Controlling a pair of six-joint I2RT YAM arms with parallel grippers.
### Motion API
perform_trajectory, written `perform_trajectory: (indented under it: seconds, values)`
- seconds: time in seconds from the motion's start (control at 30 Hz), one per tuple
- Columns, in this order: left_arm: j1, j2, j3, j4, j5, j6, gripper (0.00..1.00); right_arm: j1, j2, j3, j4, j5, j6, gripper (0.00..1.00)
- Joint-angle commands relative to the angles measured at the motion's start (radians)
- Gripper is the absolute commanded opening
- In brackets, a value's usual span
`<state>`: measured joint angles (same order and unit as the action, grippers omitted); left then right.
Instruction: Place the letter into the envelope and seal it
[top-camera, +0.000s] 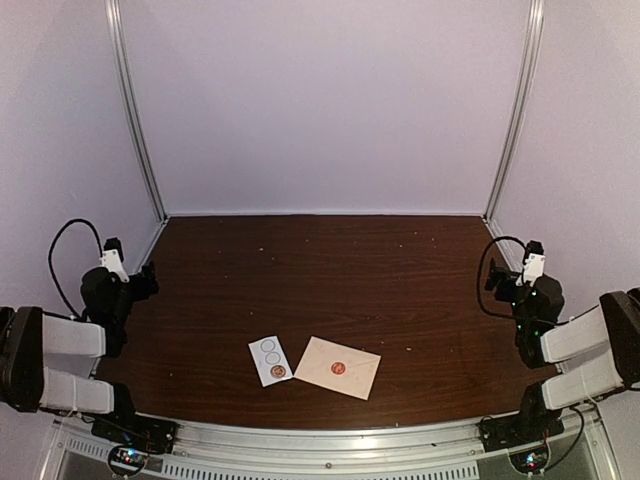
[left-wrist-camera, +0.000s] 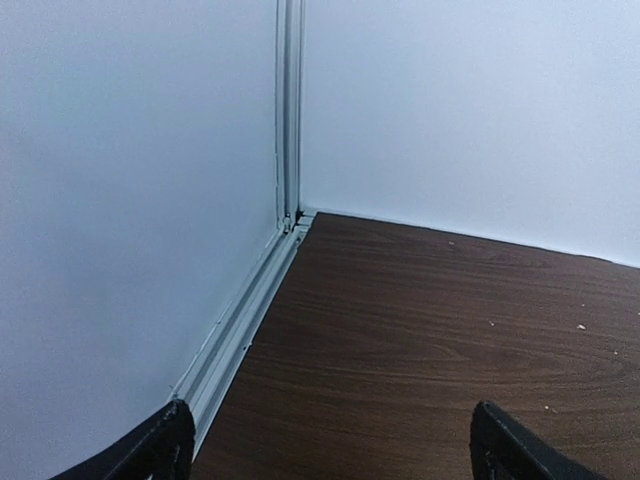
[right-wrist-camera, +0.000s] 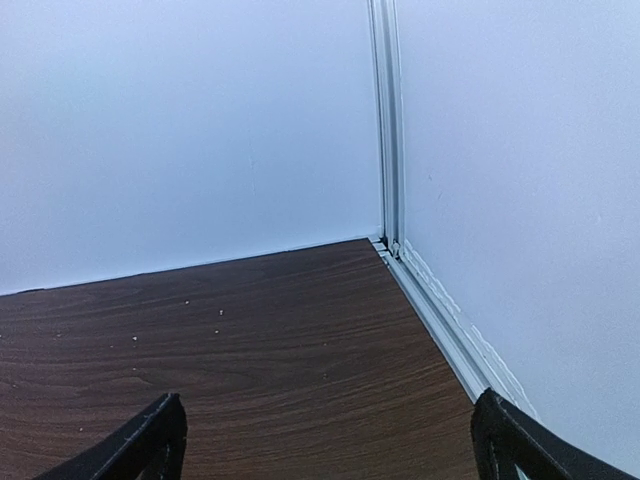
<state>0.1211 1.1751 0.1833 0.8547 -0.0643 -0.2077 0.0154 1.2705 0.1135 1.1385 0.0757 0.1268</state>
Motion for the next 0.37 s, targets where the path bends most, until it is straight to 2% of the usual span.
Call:
perform_trajectory:
  seconds: [0.0, 0.33]
  values:
    - [0.002, 0.068, 0.014, 0.159, 0.03, 0.047, 0.98, -0.003, 0.079, -0.034, 0.31, 0.023, -0.052, 1.0]
    - [0.002, 0.094, 0.008, 0.197, 0.023, 0.034, 0.98, -0.003, 0.095, -0.027, 0.299, 0.017, -0.053, 1.0]
